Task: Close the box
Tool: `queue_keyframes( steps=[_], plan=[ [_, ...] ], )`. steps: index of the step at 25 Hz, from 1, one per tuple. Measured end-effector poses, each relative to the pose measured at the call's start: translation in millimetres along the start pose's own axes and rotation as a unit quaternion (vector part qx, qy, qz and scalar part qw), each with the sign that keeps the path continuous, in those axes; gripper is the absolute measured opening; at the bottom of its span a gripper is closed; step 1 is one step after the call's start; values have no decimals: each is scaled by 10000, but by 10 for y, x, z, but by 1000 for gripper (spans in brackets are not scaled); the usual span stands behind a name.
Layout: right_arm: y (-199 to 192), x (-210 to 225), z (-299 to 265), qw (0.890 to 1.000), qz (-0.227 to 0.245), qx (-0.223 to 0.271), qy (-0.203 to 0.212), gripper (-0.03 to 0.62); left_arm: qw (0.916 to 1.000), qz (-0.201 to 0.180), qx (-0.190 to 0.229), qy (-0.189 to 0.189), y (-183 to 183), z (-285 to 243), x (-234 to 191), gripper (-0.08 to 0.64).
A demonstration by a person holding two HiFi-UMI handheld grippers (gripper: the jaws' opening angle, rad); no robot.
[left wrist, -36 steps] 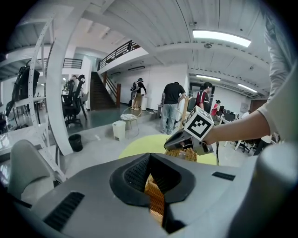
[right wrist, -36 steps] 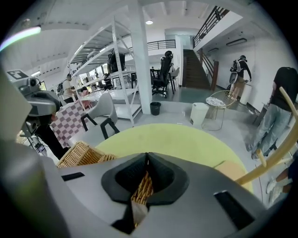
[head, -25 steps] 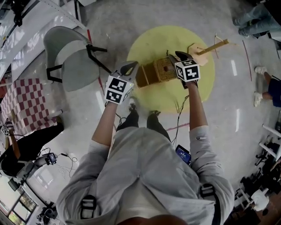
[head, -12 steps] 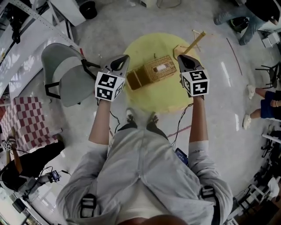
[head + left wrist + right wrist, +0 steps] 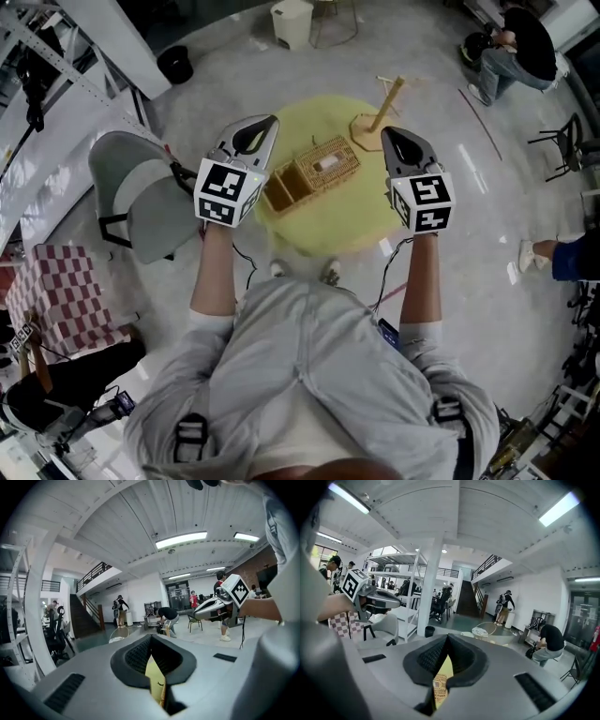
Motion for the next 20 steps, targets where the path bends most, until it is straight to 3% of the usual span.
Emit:
queue_keyframes(
  steps=[6, 10, 20],
  plan=[
    [137, -45, 197, 9999, 121, 78, 64, 21, 9986, -131, 434, -256, 282, 31, 106, 28],
    [186, -40, 349, 9998, 132, 178, -15, 21, 9982, -392, 383, -225, 372, 14, 240, 28],
    [249, 8, 533, 9993, 201, 307, -82, 21, 9969, -582, 497, -161, 501, -7, 402, 28]
  ],
)
Point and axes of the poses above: the fingertips, and each gripper's own axes: z backward along the fingers, x to its right, y out of its top, the point moved 8 cm from there along z, backward along the fingers, and after that the axes turned 3 degrees about -x, right-handed, at the moved point
